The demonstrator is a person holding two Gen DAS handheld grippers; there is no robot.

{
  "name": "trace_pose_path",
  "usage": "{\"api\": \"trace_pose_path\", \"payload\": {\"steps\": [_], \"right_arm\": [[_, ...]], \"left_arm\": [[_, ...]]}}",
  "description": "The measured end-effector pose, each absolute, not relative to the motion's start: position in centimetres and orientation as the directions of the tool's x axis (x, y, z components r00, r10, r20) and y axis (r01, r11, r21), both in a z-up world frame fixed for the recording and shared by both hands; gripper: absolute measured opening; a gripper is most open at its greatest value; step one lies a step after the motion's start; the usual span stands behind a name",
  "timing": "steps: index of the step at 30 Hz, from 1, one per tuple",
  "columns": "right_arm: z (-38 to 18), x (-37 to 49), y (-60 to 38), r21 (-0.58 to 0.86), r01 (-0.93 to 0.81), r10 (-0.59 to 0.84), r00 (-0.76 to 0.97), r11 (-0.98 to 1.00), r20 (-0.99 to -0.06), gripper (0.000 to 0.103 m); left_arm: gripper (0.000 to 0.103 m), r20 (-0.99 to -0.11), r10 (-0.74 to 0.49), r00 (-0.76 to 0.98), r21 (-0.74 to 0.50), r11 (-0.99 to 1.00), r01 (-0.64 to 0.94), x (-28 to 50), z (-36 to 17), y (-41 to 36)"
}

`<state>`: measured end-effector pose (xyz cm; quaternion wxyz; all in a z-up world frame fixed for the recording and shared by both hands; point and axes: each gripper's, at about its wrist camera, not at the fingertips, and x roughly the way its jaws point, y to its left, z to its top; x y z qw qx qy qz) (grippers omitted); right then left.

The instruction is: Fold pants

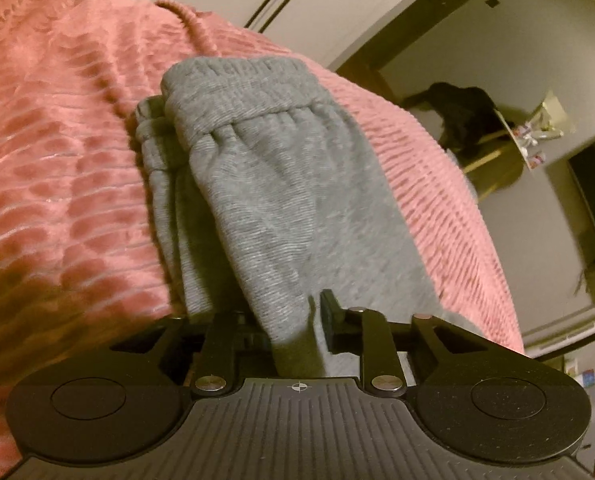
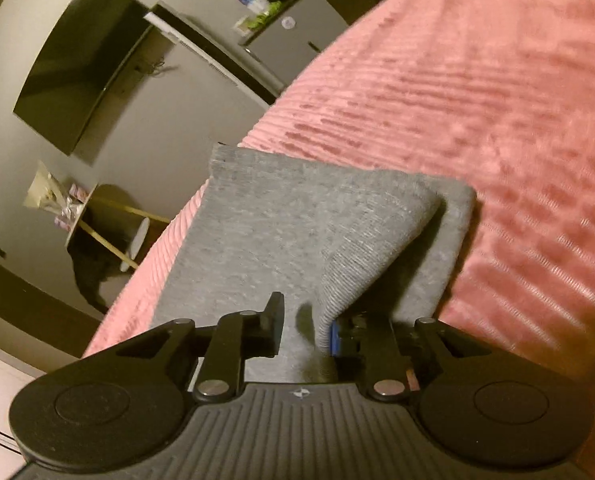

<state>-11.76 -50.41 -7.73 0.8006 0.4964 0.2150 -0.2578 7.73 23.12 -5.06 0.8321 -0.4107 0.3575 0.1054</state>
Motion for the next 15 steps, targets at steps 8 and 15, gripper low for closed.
{"api": "trace_pose_path", "payload": {"steps": [8,15], "right_arm": [[-3.7,-11.4,-48.8,0.547,0.619,-0.332,0.776,0.564,-0.536,0.004],[-5.7,-11.9,-49.0,0.295,0.802,-0.46,0.553,0.519,-0.694,0.019]], "left_arm": [[0.011,-0.622,-0.101,0.776,-0.639,0.638,-0.429,6.4,-4.0,23.8],[0.056,-0.738,0.091,0.668,-0.445,0.678,-0.585,5.4,-3.2,23.5]]}}
